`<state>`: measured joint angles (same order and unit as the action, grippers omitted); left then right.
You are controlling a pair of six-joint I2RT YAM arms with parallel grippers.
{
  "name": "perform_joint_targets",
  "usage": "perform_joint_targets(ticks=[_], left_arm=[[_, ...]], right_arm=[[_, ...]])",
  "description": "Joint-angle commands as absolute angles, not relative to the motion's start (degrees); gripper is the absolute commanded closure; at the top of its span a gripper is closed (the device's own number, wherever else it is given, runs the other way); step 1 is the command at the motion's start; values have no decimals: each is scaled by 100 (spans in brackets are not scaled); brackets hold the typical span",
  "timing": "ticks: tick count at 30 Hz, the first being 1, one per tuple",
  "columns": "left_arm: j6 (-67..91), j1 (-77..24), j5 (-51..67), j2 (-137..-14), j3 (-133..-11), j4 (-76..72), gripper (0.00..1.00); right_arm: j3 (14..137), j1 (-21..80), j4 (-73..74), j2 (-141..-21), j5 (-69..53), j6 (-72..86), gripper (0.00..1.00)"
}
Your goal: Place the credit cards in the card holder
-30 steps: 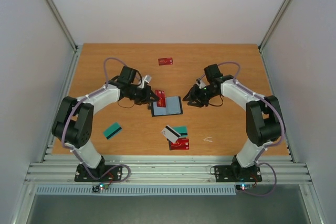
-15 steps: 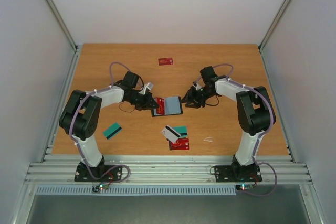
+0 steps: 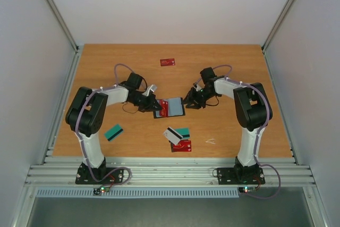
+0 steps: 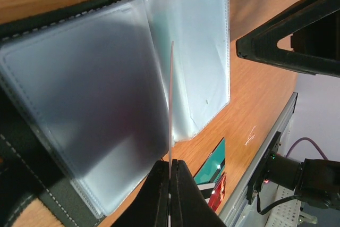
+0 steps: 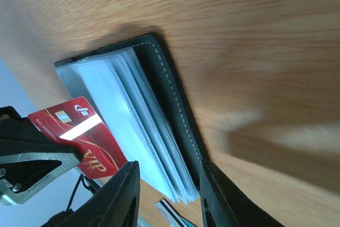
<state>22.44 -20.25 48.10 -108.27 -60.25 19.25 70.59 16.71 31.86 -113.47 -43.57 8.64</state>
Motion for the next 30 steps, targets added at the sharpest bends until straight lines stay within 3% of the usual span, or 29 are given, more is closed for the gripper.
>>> perform_joint_targets(ticks=[1, 21, 30], left_arm=[[2153, -2013, 4996, -11024, -6249, 1784, 100], [2512, -2013, 5233, -11424, -6642, 1868, 100], [2791, -2013, 5247, -10954, -6320, 1868, 100]], right_arm=[[7247, 1652, 3147, -11539, -4480, 735, 67], [7175, 1655, 3121, -11766, -4666, 637, 70], [7127, 1657, 3103, -11775, -4715, 624, 70]])
